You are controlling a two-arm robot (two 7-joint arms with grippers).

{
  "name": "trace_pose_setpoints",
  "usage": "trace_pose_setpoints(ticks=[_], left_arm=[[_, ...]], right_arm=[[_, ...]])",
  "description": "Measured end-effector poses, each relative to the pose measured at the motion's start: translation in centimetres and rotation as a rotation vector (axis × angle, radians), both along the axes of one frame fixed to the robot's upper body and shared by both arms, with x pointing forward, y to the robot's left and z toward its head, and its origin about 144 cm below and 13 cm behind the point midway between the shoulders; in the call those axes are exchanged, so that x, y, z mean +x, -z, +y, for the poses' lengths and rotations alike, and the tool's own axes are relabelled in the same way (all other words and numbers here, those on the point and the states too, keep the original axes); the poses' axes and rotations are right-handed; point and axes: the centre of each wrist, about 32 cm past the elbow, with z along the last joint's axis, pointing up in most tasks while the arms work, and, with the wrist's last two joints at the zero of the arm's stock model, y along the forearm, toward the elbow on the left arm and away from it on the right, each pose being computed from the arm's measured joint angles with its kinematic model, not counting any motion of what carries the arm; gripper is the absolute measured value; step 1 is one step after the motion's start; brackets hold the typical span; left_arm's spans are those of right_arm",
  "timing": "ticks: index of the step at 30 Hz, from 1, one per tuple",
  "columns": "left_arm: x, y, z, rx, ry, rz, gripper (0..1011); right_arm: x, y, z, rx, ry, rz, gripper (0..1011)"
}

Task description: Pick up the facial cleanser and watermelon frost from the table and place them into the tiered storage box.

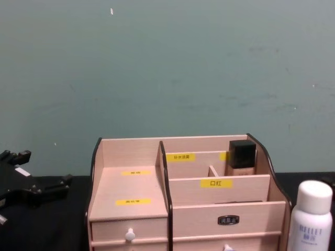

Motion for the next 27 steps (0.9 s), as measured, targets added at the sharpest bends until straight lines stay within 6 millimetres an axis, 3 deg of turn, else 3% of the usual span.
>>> trace_pose_setpoints(ticks=[27], left_arm=[[0.00, 0.00, 0.00, 0.000, 0.000, 0.000, 1009]], right_arm=[[0.00, 0.00, 0.00, 0.000, 0.000, 0.000, 1002]])
